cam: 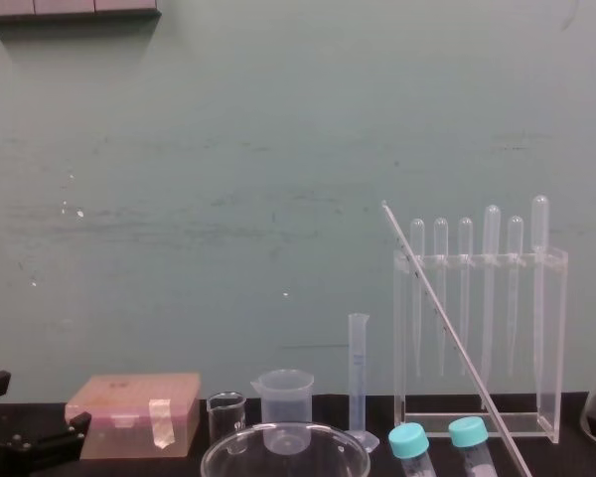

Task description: Hold the thermometer with one hand and immerse one end into the beaker, then reinsert it into the test tube rack.

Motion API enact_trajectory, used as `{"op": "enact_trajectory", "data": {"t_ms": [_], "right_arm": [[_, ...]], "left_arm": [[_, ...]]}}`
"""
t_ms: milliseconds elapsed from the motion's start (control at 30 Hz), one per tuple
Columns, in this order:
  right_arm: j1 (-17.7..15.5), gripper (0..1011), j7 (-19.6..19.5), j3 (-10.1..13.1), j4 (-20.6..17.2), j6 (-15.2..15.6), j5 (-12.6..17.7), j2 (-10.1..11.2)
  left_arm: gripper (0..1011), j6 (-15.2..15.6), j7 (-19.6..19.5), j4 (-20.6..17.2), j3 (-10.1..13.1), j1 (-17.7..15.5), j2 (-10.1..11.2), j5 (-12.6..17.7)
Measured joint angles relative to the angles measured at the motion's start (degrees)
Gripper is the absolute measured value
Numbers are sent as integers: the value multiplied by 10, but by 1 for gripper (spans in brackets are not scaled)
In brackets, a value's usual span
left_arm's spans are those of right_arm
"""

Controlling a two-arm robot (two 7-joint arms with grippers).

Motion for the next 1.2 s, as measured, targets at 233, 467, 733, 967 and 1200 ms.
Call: {"op": "enact_trajectory", "data": {"t_ms": [233, 467, 733, 967, 1200], "right_arm": [[0, 1003, 0, 0, 0, 0, 0, 0], [0, 1003, 0, 0, 0, 0, 0, 0], [0, 1003, 0, 0, 0, 0, 0, 0], [2, 1003, 7, 0, 0, 9, -2, 2], [0, 1003, 88, 42, -46, 82, 87, 16]], "left_arm": [[1008, 0, 0, 0, 0, 0, 0, 0], [1008, 0, 0, 0, 0, 0, 0, 0], [1008, 0, 0, 0, 0, 0, 0, 0], [1008, 0, 0, 0, 0, 0, 0, 0], [1008, 0, 0, 0, 0, 0, 0, 0]]}}
